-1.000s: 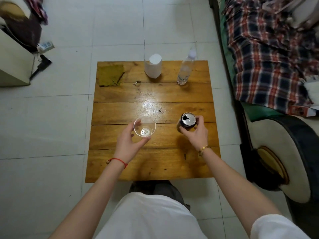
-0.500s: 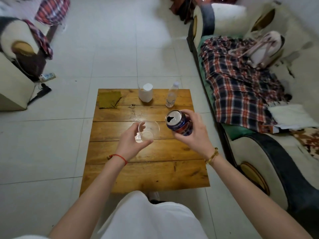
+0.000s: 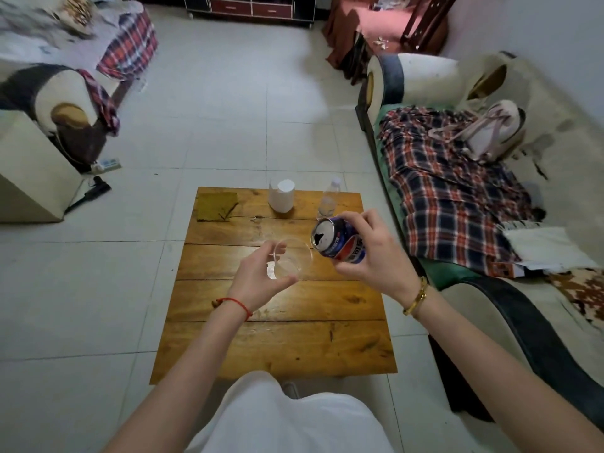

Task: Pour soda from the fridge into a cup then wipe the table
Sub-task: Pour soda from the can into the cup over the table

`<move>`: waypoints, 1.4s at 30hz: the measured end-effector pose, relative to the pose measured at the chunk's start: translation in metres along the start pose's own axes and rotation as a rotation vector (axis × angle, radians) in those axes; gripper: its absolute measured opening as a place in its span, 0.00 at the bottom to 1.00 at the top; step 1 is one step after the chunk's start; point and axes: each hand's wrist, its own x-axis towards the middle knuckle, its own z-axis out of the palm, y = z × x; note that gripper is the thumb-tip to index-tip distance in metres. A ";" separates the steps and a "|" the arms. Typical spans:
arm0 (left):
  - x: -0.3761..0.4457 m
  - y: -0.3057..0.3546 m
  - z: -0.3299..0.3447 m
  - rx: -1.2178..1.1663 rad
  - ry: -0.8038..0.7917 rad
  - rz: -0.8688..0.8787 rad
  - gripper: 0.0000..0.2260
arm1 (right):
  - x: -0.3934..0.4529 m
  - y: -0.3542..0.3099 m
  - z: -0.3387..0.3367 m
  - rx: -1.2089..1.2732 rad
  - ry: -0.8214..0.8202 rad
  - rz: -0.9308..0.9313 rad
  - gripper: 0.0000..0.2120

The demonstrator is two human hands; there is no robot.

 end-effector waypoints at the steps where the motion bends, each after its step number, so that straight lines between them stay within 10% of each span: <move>1: 0.000 0.001 0.000 -0.002 0.006 0.000 0.29 | 0.001 -0.002 -0.001 -0.032 -0.006 -0.017 0.34; 42: 0.005 0.005 -0.005 -0.035 0.072 -0.001 0.28 | 0.032 -0.022 -0.029 -0.353 -0.013 -0.158 0.34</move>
